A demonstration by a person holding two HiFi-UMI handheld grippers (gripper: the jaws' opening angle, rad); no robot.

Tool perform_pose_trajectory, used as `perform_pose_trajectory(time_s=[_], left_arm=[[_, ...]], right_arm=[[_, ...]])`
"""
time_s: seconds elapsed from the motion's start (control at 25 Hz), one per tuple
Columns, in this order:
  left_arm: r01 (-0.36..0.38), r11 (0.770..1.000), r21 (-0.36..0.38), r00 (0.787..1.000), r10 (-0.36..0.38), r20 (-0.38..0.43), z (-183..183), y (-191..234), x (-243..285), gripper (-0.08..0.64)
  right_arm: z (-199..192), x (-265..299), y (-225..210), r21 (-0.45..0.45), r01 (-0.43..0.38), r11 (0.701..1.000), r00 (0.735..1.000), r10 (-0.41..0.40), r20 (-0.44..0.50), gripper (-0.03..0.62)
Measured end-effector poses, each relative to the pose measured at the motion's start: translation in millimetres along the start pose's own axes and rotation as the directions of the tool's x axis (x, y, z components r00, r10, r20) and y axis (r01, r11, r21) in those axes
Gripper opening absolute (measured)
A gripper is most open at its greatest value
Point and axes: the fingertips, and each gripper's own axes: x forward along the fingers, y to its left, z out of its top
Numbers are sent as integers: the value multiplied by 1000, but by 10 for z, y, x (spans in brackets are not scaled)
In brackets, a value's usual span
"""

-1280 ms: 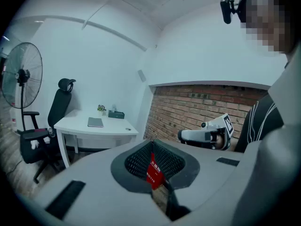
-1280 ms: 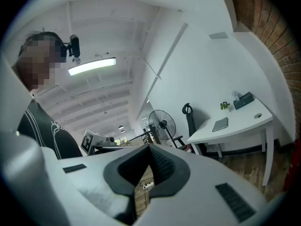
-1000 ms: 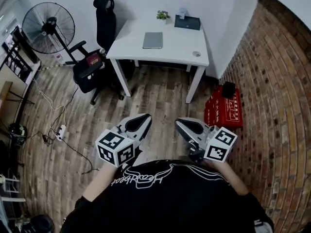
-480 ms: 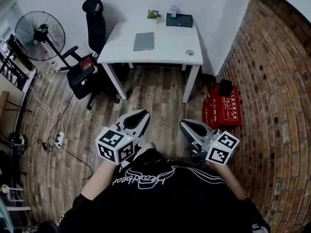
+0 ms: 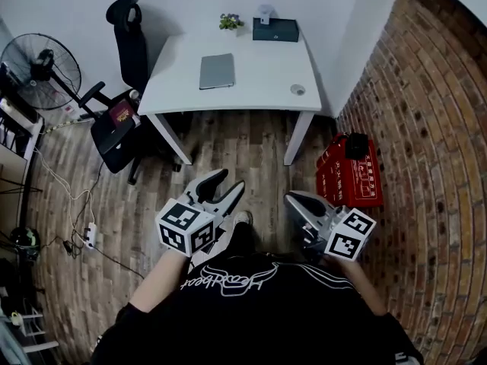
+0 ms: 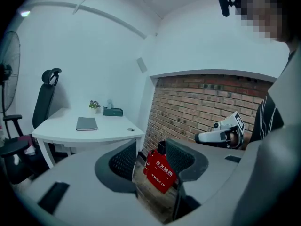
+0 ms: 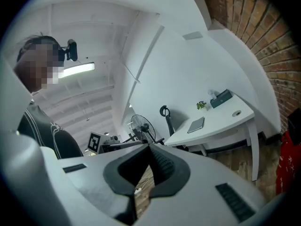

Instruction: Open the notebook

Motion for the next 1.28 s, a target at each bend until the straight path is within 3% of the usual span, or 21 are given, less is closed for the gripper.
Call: perform_pose_trajectory(time_s=[0.24,0.68,0.92,1.28], left_arm=[[9,1000,-10,999,-9,-31,258,789,529,247],[-60,998,7,995,60,-78,595,2296,1223,256],[-78,996,34,990,81,-112,650,2624,1502,256],[-129,992,8,976,129,-178,625,2982,2031,256]], right_arm=[[288,674,-520,36,36,999,999,-35,-28,2],[921,2014,-1360,17,30,999,997,-29,-65,2],[1031,2275,-1616,25,35,999,997,-33,-69,2],[1265,2492,-2264,79,26,997,996,-20,-83,2]])
